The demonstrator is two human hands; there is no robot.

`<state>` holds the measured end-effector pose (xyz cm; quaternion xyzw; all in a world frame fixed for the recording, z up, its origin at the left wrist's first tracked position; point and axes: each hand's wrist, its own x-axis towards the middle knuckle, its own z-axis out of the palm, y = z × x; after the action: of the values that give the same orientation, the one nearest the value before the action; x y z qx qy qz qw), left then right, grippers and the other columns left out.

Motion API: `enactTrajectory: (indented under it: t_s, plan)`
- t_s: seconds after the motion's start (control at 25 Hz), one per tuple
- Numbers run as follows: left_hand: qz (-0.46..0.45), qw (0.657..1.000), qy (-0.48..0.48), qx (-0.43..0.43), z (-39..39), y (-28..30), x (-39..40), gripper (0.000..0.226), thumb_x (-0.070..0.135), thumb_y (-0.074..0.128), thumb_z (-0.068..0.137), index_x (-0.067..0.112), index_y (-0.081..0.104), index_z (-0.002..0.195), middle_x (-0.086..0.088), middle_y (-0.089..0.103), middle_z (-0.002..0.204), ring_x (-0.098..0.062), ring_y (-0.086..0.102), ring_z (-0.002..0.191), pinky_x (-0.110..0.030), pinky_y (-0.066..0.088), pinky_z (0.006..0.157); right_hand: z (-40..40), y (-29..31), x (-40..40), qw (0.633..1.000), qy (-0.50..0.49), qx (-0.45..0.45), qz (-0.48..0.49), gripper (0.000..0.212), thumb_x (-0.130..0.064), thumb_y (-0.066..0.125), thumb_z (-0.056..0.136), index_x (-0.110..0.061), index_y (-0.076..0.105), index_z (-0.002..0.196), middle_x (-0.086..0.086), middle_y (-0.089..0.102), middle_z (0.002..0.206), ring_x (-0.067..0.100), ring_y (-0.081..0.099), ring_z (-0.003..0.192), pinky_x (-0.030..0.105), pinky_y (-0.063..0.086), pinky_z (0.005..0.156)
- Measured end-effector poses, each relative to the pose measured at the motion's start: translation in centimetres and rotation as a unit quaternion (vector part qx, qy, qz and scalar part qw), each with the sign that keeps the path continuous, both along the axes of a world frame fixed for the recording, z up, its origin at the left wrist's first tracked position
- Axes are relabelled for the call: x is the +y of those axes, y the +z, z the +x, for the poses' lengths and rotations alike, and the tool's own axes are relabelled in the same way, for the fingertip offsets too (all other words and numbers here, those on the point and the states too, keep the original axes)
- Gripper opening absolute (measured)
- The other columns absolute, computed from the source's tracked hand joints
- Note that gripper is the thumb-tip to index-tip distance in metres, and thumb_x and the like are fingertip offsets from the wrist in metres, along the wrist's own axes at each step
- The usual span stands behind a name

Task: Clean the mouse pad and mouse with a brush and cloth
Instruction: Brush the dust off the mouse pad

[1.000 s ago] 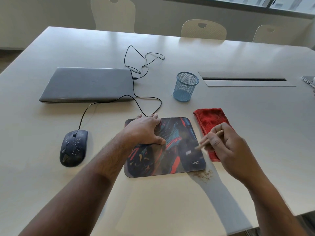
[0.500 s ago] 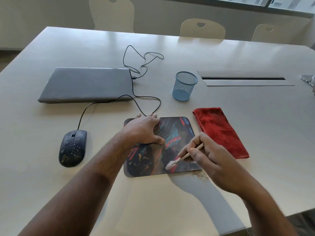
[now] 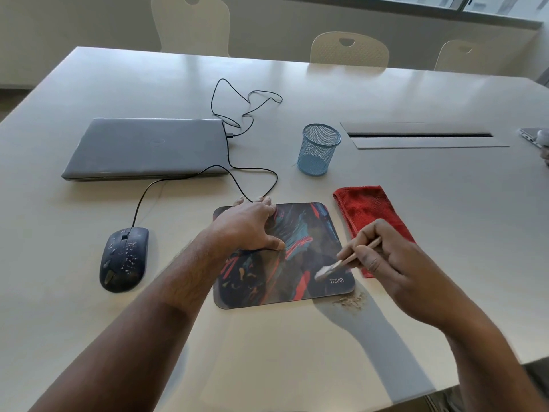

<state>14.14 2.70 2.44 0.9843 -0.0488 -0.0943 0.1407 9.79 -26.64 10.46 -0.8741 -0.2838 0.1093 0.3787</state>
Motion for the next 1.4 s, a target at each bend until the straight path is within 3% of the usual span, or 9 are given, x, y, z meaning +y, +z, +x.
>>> enactTrajectory:
  t_s: [0.24, 0.48, 0.64, 0.72, 0.84, 0.96, 1.16, 1.28, 1.4]
  plan:
    - [0.000, 1.000, -0.001, -0.003, 0.0, -0.3, 0.1, 0.091, 0.069, 0.067, 0.075, 0.016, 0.045, 0.146, 0.000, 0.038, 0.155, -0.018, 0.032, 0.143, -0.044, 0.017, 0.121, 1.4, -0.4, -1.1, 0.994, -0.049, -0.018, -0.095, 0.021, -0.028, 0.050, 0.105, -0.042, 0.050, 0.089, -0.014, 0.076, 0.090, 0.011, 0.072, 0.080, 0.051, 0.060, 0.079]
    - [0.005, 1.000, -0.004, -0.005, 0.2, -0.4, 0.2, 0.094, 0.072, 0.066, 0.074, 0.017, 0.044, 0.147, 0.001, 0.039, 0.155, -0.017, 0.032, 0.143, -0.043, 0.018, 0.119, 2.4, -0.4, -0.3, 0.989, -0.131, -0.066, 0.027, 0.011, -0.035, 0.052, 0.107, -0.037, 0.056, 0.096, -0.007, 0.078, 0.094, 0.026, 0.075, 0.086, 0.058, 0.061, 0.080]
    - [0.004, 1.000, -0.003, -0.003, 0.1, -0.4, 0.3, 0.095, 0.071, 0.066, 0.074, 0.017, 0.043, 0.148, 0.000, 0.036, 0.157, -0.016, 0.028, 0.145, -0.044, 0.015, 0.121, 3.1, -1.5, 0.7, 0.989, -0.146, -0.035, -0.010, 0.013, -0.025, 0.052, 0.108, -0.025, 0.056, 0.096, -0.017, 0.075, 0.088, 0.014, 0.072, 0.079, 0.043, 0.057, 0.073]
    - [0.002, 1.000, -0.001, -0.001, 0.2, -0.5, 0.2, 0.093, 0.072, 0.066, 0.074, 0.017, 0.044, 0.147, -0.001, 0.040, 0.153, -0.017, 0.032, 0.143, -0.046, 0.016, 0.121, 3.4, -1.2, -0.2, 0.991, -0.126, 0.012, -0.037, 0.015, -0.022, 0.051, 0.108, -0.022, 0.057, 0.094, -0.011, 0.078, 0.087, 0.010, 0.074, 0.080, 0.045, 0.061, 0.081]
    - [0.001, 1.000, 0.000, 0.001, 0.2, -0.4, 0.1, 0.094, 0.072, 0.066, 0.073, 0.017, 0.044, 0.147, -0.001, 0.041, 0.153, -0.018, 0.034, 0.142, -0.046, 0.017, 0.121, 3.0, -0.1, -1.2, 0.993, -0.081, 0.048, -0.066, 0.018, -0.023, 0.050, 0.108, -0.024, 0.058, 0.091, -0.003, 0.079, 0.085, 0.012, 0.076, 0.078, 0.046, 0.064, 0.079]
    - [0.002, 1.000, 0.000, 0.001, 0.2, -0.3, 0.2, 0.093, 0.071, 0.066, 0.074, 0.017, 0.044, 0.147, 0.000, 0.040, 0.154, -0.018, 0.034, 0.142, -0.046, 0.015, 0.121, 2.4, -0.1, -0.8, 0.994, -0.110, 0.006, -0.005, 0.015, -0.025, 0.052, 0.108, -0.025, 0.058, 0.094, -0.001, 0.078, 0.087, 0.015, 0.076, 0.083, 0.043, 0.065, 0.080]
    - [0.003, 1.000, 0.002, 0.001, 0.1, -0.2, 0.1, 0.098, 0.071, 0.067, 0.074, 0.019, 0.038, 0.152, 0.002, 0.027, 0.163, -0.017, 0.028, 0.147, -0.045, 0.015, 0.122, 1.9, -0.4, -0.9, 0.994, -0.090, 0.019, -0.056, 0.020, -0.026, 0.052, 0.107, -0.032, 0.056, 0.088, -0.001, 0.078, 0.083, 0.013, 0.075, 0.078, 0.048, 0.064, 0.080]
    - [0.006, 1.000, 0.001, 0.000, 0.1, -0.2, 0.1, 0.095, 0.071, 0.067, 0.074, 0.018, 0.043, 0.148, 0.001, 0.036, 0.157, -0.019, 0.034, 0.143, -0.045, 0.018, 0.120, 2.4, -0.3, -0.5, 0.994, -0.108, -0.027, -0.016, 0.018, -0.032, 0.053, 0.106, -0.038, 0.056, 0.090, -0.007, 0.078, 0.087, 0.010, 0.076, 0.079, 0.042, 0.064, 0.077]
    - [0.007, 1.000, 0.001, 0.001, 0.1, -0.3, 0.1, 0.093, 0.071, 0.067, 0.073, 0.017, 0.045, 0.146, 0.000, 0.039, 0.153, -0.019, 0.036, 0.141, -0.045, 0.019, 0.120, 3.9, -1.2, 1.4, 0.983, -0.163, -0.085, 0.026, 0.009, -0.032, 0.051, 0.108, -0.028, 0.056, 0.101, -0.005, 0.076, 0.094, 0.016, 0.075, 0.088, 0.043, 0.063, 0.081]
